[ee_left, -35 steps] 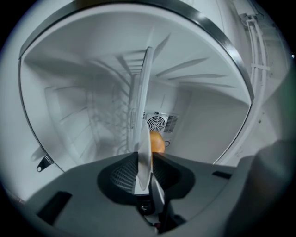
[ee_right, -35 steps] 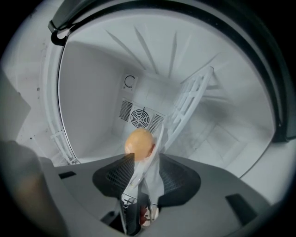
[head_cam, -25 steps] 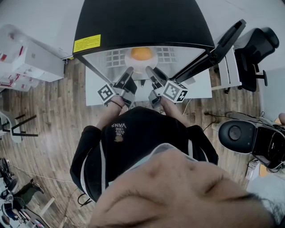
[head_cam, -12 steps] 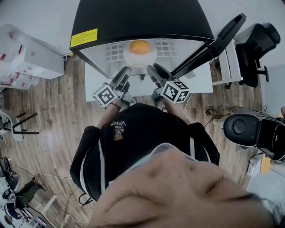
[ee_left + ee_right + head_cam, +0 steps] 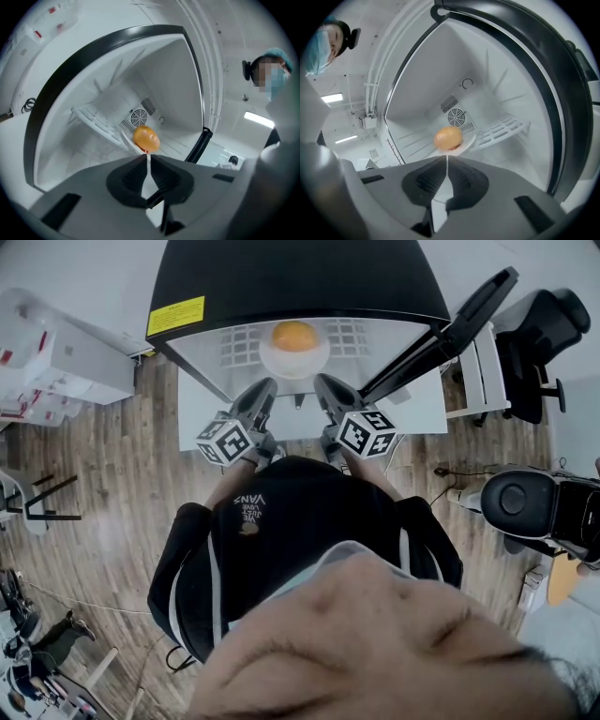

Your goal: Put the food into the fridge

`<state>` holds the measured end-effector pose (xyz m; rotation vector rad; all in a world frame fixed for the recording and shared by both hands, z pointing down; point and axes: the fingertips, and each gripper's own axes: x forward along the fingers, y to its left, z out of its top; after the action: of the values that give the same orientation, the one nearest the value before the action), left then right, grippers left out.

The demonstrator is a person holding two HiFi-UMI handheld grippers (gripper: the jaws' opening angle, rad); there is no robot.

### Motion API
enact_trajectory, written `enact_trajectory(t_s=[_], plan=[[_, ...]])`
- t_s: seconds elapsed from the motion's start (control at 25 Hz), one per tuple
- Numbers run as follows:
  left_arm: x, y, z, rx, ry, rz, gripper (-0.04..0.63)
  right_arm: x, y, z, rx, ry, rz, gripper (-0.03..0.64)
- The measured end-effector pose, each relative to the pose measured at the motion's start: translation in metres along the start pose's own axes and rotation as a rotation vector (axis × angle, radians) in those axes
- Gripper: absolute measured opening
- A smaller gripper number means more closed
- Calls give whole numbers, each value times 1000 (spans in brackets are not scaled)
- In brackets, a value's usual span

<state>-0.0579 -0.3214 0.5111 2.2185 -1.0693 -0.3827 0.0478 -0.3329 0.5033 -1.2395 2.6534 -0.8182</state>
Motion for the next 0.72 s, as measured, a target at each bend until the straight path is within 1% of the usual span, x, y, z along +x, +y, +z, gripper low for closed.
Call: enact_trajectory(t_s=[0.12,0.24,0.72], plan=[[2,0,0,91,32,16,28,2,0,-1,-43,8,-10,18],[5,-1,-3,137,61,21,26,4,-1,-2,-49,16,-14,15],[15,5,-1,119,71,12,25,12,-6,1,-28,18,-28,15]])
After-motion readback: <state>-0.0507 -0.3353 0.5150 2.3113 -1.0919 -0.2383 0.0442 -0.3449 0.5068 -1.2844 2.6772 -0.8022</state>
